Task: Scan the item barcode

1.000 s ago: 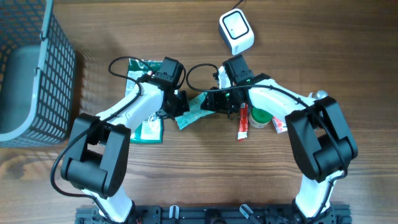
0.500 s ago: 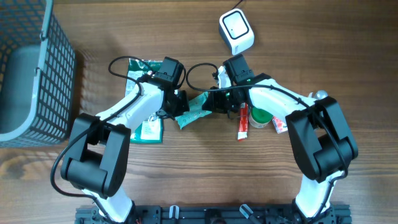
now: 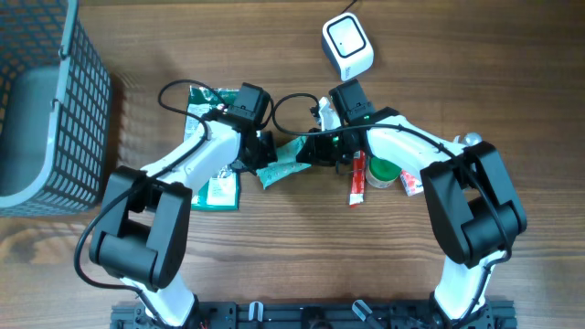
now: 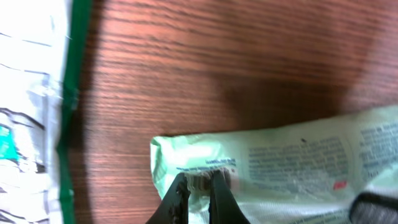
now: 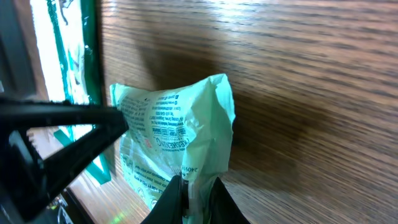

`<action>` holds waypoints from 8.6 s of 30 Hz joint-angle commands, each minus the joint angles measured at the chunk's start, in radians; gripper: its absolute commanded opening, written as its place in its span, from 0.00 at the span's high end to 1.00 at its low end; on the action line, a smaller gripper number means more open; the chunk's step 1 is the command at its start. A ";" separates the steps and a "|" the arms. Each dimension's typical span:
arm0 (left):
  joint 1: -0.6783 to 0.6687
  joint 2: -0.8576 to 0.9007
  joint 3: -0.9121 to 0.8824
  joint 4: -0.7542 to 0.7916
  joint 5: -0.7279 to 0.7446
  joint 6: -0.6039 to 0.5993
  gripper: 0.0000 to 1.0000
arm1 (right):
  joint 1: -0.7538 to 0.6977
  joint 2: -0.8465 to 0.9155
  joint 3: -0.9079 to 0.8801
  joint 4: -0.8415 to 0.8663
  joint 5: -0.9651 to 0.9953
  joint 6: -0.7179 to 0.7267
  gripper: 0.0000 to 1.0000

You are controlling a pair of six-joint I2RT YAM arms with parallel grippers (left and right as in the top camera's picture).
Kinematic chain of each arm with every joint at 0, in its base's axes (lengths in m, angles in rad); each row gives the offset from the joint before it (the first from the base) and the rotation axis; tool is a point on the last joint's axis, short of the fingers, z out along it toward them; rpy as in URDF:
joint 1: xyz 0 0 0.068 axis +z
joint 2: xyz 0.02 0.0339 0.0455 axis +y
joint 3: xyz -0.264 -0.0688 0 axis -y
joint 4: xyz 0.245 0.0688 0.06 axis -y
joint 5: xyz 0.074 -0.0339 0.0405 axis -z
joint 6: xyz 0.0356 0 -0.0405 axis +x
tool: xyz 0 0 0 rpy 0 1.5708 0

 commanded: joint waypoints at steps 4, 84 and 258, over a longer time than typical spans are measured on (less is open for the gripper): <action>0.101 -0.129 0.148 -0.071 -0.103 0.015 0.96 | 0.004 -0.019 -0.011 0.004 -0.058 -0.062 0.96; 0.192 -0.231 0.159 -0.219 -0.216 0.015 0.00 | -0.099 -0.421 0.571 -0.575 0.628 -0.590 0.96; 0.192 -0.231 0.159 -0.219 -0.216 0.015 0.00 | 0.272 0.015 0.215 -0.782 0.635 0.072 0.87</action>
